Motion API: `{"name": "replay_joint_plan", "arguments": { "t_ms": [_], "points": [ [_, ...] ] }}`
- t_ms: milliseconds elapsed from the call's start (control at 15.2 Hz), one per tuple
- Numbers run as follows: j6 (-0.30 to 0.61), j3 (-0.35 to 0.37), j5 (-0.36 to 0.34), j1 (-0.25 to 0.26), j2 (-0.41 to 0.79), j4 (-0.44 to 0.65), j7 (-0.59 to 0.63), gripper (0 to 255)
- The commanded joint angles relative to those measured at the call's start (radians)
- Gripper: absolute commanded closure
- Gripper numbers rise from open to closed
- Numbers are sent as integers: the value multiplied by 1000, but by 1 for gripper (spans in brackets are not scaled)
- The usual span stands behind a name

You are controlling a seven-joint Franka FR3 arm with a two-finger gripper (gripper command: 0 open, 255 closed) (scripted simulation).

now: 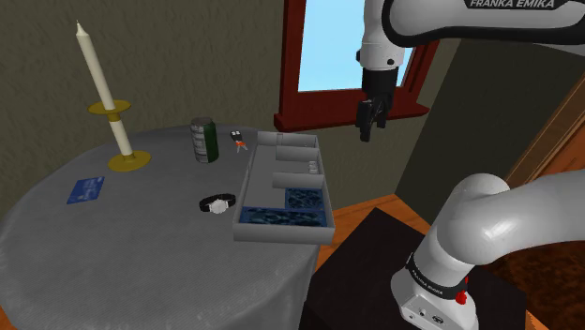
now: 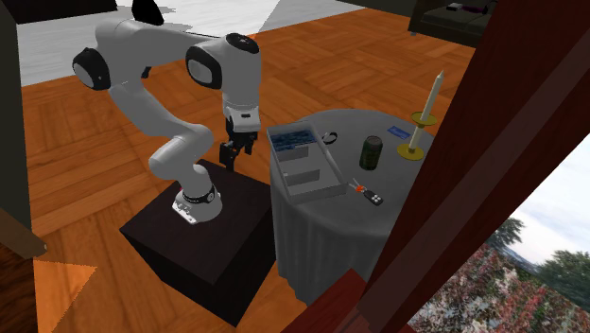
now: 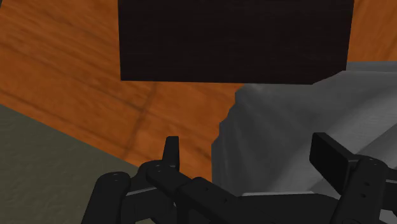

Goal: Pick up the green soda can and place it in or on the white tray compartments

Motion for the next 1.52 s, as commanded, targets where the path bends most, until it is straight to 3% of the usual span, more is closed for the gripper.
{"name": "replay_joint_plan", "arguments": {
  "t_ms": [0, 726, 1452],
  "points": [
    [0, 0, 0, 0, 0, 0, 0, 0],
    [119, 149, 91, 44, 346, 246, 177, 0],
    [136, 269, 59, 82, 734, 634, 356, 0]
  ]
}}
